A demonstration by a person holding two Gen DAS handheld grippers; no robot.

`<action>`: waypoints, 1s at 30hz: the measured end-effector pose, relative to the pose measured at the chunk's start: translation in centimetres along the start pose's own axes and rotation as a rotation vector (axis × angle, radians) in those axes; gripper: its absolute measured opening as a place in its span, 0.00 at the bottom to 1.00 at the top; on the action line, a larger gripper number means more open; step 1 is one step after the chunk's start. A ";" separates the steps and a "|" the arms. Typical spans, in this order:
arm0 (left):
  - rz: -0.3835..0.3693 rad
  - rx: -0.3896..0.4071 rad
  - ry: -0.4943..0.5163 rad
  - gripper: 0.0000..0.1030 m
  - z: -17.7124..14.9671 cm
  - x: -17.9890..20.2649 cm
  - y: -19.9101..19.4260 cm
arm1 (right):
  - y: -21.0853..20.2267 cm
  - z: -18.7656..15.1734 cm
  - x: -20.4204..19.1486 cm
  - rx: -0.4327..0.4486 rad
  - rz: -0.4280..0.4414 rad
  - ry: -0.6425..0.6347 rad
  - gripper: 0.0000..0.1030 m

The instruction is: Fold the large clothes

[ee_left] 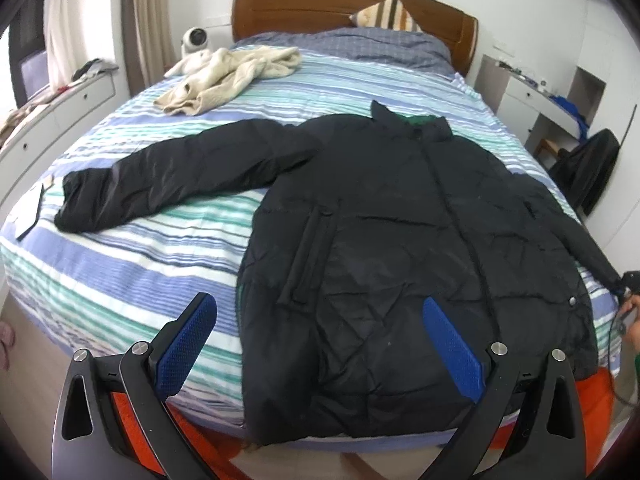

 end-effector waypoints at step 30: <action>0.013 -0.050 -0.059 0.99 -1.4 -2.2 2.1 | -8.1 -45.6 -32.1 -0.359 0.499 -1.338 0.14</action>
Point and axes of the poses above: each gripper's, at about its wrist camera, not at the fingertips, and y roughly the way its jaws point, x to its right, z to its top, the point moved 2 cm from there along y, roughly the way its jaws point
